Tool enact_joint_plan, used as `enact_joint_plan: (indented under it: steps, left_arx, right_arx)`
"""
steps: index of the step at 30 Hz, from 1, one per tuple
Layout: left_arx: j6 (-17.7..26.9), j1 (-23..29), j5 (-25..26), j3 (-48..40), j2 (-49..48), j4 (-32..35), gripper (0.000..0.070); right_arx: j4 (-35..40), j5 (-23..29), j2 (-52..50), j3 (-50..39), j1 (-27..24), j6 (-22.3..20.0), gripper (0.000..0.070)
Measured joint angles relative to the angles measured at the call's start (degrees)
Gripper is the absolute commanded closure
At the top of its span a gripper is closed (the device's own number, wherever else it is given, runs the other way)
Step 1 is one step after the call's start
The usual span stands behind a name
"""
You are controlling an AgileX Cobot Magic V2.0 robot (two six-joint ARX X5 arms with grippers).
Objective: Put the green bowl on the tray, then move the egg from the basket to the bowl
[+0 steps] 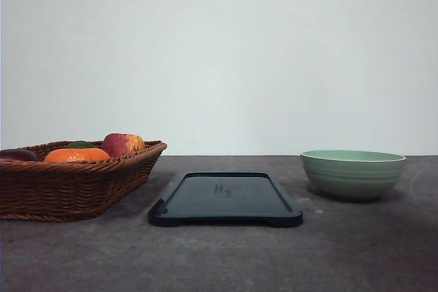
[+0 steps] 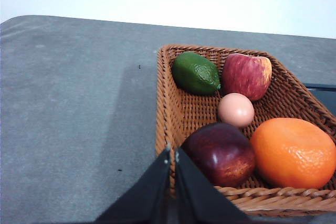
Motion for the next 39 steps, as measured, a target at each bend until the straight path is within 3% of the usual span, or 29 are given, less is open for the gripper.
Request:
enact_joint_plan:
  steps: [4,8,14,18,22,25,33,39]
  left_arx:
    - [-2.3,0.0,0.0,0.0,0.0,0.0,0.07]
    - [-8.8,0.0,0.0,0.0,0.0,0.1,0.07]
    - [-23.5,0.0,0.0,0.0,0.0,2.9,0.07]
    - [-27.7,0.0,0.0,0.0,0.0,8.9,0.07]
    - [-26.6,0.0,0.0,0.0,0.0,16.5,0.07]
    - [-24.6,0.0,0.0,0.1,0.0,17.6,0.07]
    - [-22.8,0.0,0.0,6.7,3.8,13.9,0.0699]
    - [-20.6,0.0,0.0,16.3,12.1,3.2,0.0699]
  right_arx:
    - [0.8,0.0,0.0,0.0,0.0,0.1,0.0683]
    - [1.1,-0.1,0.0,0.0,0.0,3.2,0.0684]
    - [3.6,0.0,0.0,0.0,0.0,15.2,0.0692]
    - [9.1,0.0,0.0,0.0,0.0,24.0,0.0693]
    - [11.0,0.0,0.0,0.1,0.0,28.1,0.0694]
    - [8.7,0.0,0.3,1.1,0.0,29.2,0.0694]
    - [5.2,-0.2,5.9,9.6,0.0,27.4,0.0694]
    - [1.3,-1.5,13.3,16.7,0.0,22.5,0.0694]
